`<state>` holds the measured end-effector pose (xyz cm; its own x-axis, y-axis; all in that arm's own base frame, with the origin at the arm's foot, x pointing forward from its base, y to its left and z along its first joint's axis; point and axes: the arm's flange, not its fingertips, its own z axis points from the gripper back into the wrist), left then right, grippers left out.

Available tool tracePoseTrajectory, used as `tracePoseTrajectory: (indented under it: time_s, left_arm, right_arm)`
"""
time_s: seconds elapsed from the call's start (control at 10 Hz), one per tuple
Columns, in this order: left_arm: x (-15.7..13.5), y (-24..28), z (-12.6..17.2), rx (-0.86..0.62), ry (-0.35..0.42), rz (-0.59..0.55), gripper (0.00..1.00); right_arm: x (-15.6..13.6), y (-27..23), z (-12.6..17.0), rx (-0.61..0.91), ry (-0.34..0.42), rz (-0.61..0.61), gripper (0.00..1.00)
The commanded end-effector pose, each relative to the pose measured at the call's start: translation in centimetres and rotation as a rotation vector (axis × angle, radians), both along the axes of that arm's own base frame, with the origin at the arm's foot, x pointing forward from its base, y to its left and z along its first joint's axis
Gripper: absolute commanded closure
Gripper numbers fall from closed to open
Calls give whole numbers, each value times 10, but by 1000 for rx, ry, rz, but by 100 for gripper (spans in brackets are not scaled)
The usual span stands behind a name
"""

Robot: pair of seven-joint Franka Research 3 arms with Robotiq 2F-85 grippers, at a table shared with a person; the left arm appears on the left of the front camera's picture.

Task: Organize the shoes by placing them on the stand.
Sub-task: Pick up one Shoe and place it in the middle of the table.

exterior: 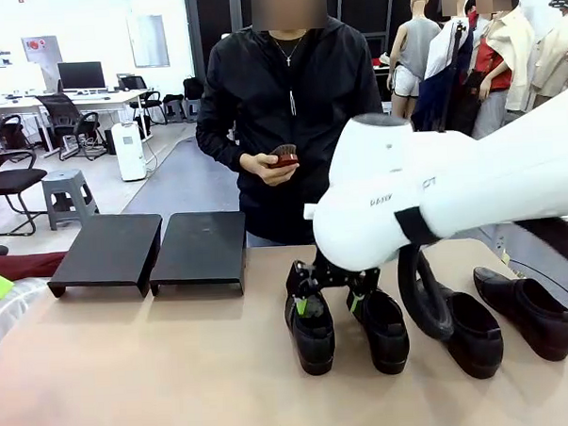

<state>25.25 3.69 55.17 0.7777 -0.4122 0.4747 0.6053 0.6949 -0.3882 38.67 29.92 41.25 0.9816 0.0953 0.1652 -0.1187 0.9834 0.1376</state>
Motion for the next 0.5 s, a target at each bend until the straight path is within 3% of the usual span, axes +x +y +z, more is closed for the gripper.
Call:
tracePoseTrajectory:
  time_s: [0.0, 0.1, 0.2, 0.4]
  left_arm:
    - [0, 1, 0, -23, -8, -19, 0]
    - [0, 1, 0, -23, -8, -19, 0]
    - [0, 1, 0, -23, -8, -19, 0]
    - [0, 1, 0, -23, -8, -19, 0]
  right_arm:
    - [26, 5, -33, -22, 23, -124, 0]
    - [33, 3, -53, 3, 39, -147, 0]
    - [42, 0, -70, 32, 6, -216, 0]
    - [52, -3, -75, 85, -10, -231, 0]
